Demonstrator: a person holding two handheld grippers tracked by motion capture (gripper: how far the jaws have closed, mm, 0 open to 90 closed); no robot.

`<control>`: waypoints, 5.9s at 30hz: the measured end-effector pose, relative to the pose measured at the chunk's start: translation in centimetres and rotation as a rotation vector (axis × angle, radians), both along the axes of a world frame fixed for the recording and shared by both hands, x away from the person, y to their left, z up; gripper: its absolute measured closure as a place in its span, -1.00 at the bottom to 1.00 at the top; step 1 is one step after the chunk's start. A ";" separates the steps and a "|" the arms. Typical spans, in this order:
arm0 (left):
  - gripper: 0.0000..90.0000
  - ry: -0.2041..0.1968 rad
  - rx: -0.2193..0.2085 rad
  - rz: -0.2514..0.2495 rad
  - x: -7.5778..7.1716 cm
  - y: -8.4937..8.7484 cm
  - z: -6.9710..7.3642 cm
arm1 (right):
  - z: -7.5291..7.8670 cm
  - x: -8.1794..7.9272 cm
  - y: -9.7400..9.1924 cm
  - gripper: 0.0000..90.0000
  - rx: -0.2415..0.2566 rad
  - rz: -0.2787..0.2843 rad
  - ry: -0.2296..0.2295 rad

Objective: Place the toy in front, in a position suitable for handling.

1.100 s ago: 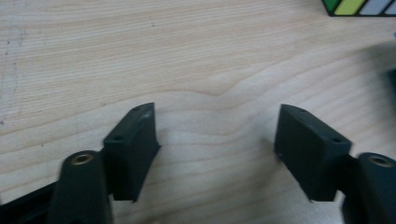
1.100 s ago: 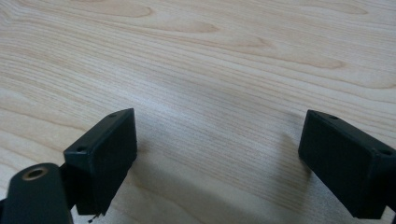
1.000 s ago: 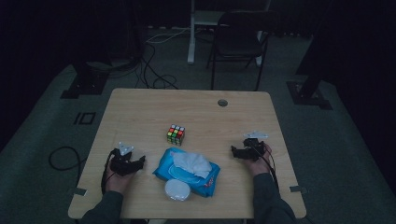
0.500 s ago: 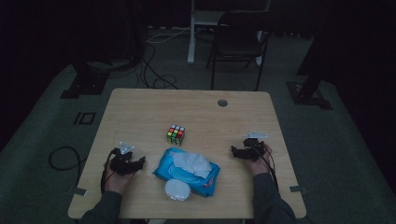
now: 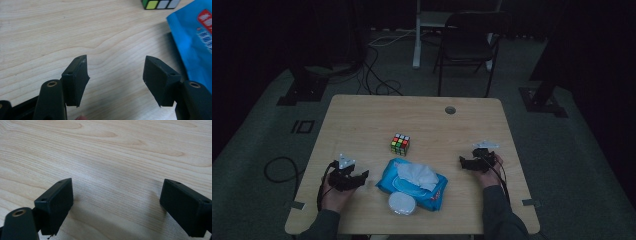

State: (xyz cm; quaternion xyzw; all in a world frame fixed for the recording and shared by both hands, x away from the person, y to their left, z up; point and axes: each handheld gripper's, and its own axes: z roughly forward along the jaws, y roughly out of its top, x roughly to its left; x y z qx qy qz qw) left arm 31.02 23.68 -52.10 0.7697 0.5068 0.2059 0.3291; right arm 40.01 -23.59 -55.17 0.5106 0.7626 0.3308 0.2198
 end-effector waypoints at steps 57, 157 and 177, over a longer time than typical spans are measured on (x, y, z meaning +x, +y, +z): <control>0.80 0.033 0.034 -0.218 -2.7 -4.7 -0.3 | 0.0 0.0 0.0 -0.74 0.000 0.000 0.000; 0.13 -0.134 0.042 -0.190 -5.2 -4.8 4.0 | 0.0 0.0 0.0 -0.74 0.000 0.000 0.000; 0.30 -0.153 0.132 -0.066 -3.9 -2.1 3.5 | 0.0 0.0 0.0 -0.74 0.000 0.000 0.000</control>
